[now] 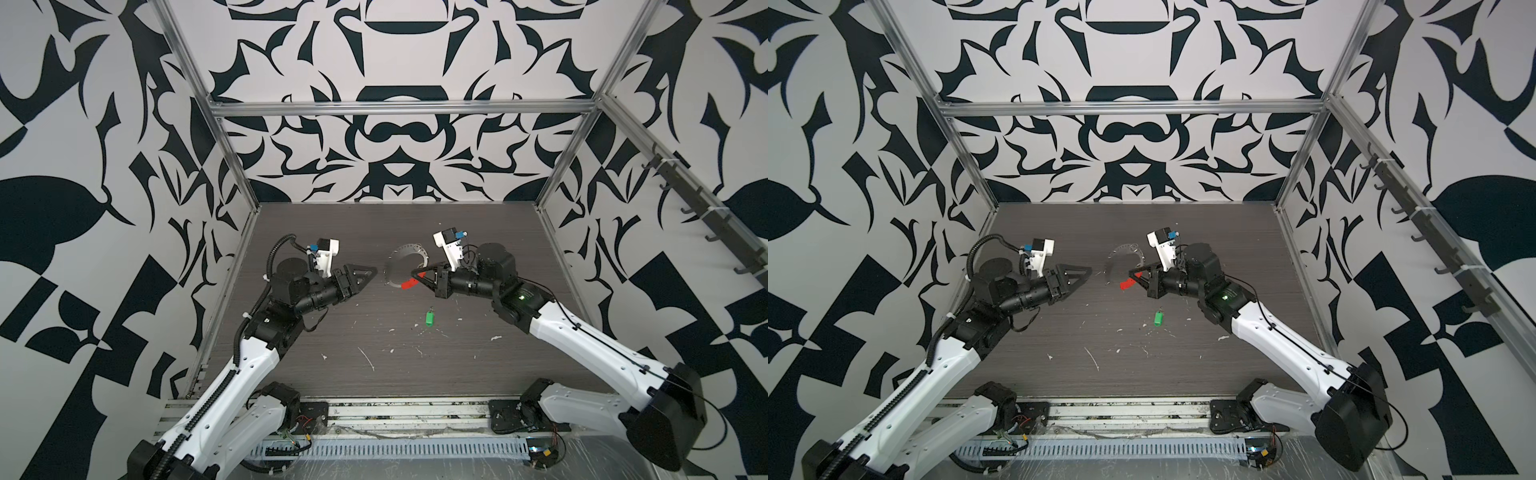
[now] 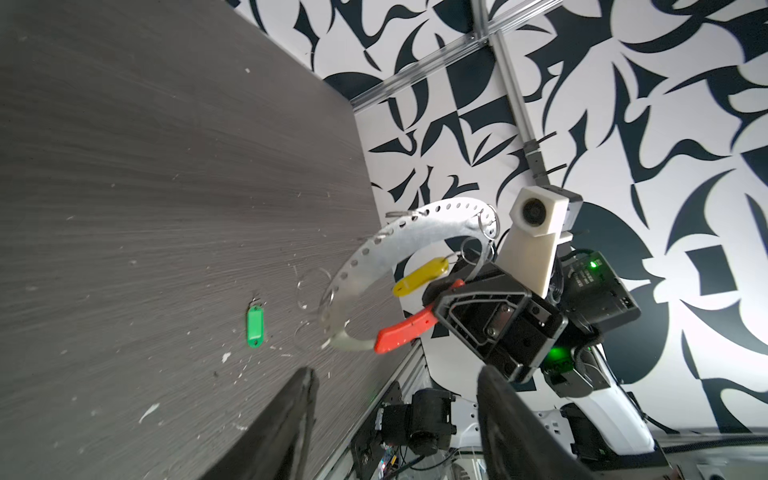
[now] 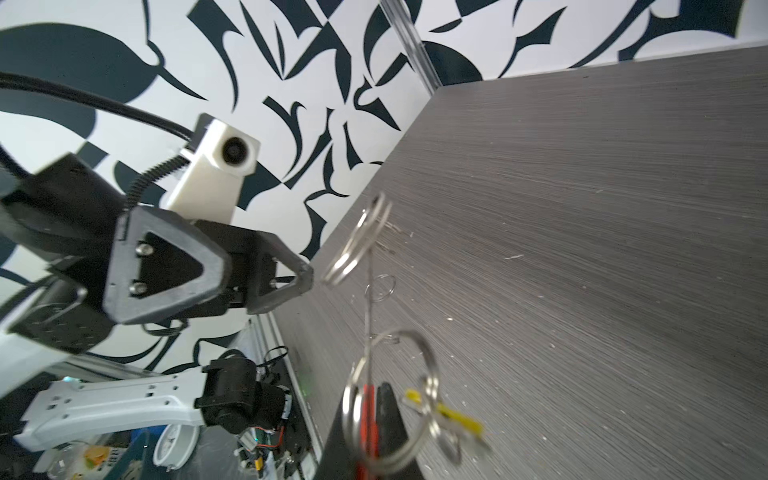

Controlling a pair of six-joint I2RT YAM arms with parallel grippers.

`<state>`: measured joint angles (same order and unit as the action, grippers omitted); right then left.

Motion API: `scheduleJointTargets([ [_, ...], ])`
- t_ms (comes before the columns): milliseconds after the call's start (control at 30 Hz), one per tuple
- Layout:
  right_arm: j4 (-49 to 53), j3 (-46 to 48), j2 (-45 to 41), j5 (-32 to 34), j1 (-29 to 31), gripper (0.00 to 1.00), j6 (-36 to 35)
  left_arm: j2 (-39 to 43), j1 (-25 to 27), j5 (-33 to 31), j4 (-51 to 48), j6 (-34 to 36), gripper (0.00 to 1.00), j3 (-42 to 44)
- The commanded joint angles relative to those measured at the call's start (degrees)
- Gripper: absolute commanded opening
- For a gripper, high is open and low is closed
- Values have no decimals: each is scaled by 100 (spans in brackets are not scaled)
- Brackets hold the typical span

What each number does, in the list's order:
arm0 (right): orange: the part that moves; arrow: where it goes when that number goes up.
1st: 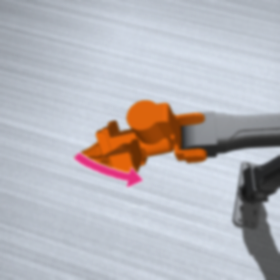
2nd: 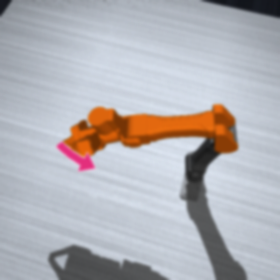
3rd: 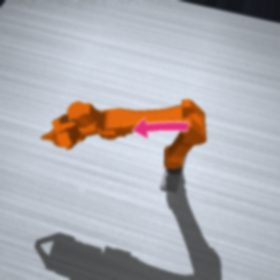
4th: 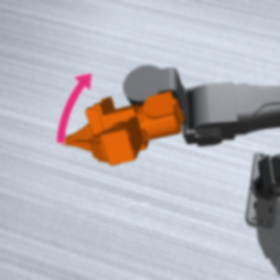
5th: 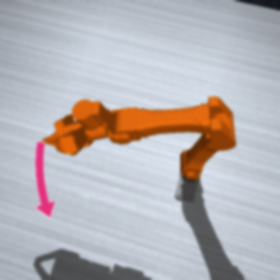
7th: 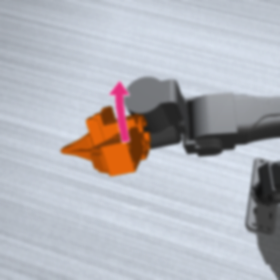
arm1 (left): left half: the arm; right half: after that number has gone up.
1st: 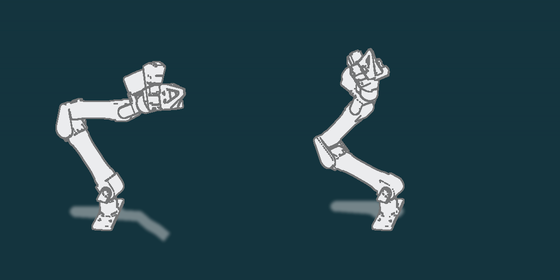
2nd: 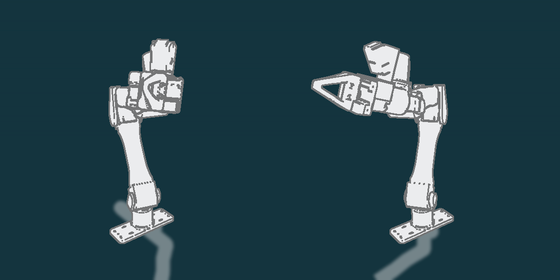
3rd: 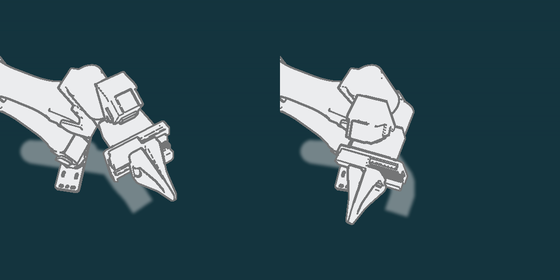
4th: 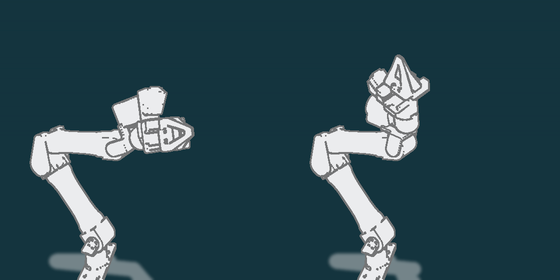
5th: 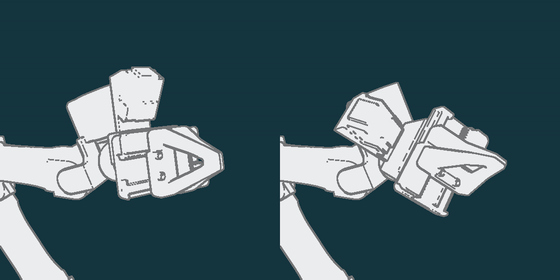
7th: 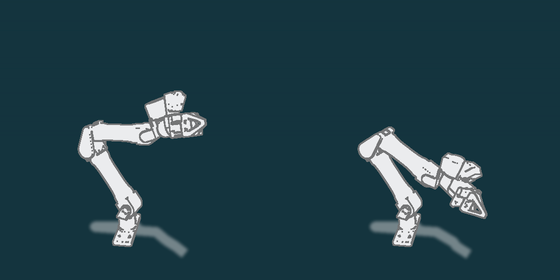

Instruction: Remove the keys from the keyring

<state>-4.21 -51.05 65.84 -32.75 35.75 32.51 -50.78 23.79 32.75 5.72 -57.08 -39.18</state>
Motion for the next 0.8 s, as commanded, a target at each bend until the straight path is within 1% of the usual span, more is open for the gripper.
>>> scheduleJointTargets([
  [0, -883, -134, -41, -583, -23, 0, 641, -203, -22, 226, 1238, -151, 63, 51],
  [100, -1133, -74, -52, -667, -20, 0, 888, -423, -20, 424, 1604, -153, 63, 42],
  [200, -1587, 58, -68, -711, -27, 0, 1236, -600, -13, 630, 1969, -238, 61, 43],
  [300, -1849, 107, -33, -725, -40, 0, 1448, -668, -8, 774, 2321, -371, 52, 102],
  [400, -1874, 95, 7, -719, -40, 0, 1510, -656, -8, 871, 2549, -492, 45, 154],
  [500, -1939, 99, 68, -758, -38, 0, 1595, -643, 3, 891, 2571, -545, 35, 160],
  [600, -1985, 130, 88, -774, -37, 0, 1653, -643, 10, 792, 2442, -544, 18, 145],
  [667, -1968, 145, 87, -797, -39, 0, 1654, -634, 10, 597, 2199, -524, 4, 113],
  [700, -1931, 155, 82, -813, -41, 0, 1618, -629, 11, 548, 2055, -524, 0, 68],
  [733, -1816, 162, 53, -820, -40, 2, 1533, -618, 4, 496, 1897, -487, 0, 24],
  [767, -1668, 179, -6, -803, -41, 9, 1424, -594, 11, 409, 1633, -434, 0, -54],
])
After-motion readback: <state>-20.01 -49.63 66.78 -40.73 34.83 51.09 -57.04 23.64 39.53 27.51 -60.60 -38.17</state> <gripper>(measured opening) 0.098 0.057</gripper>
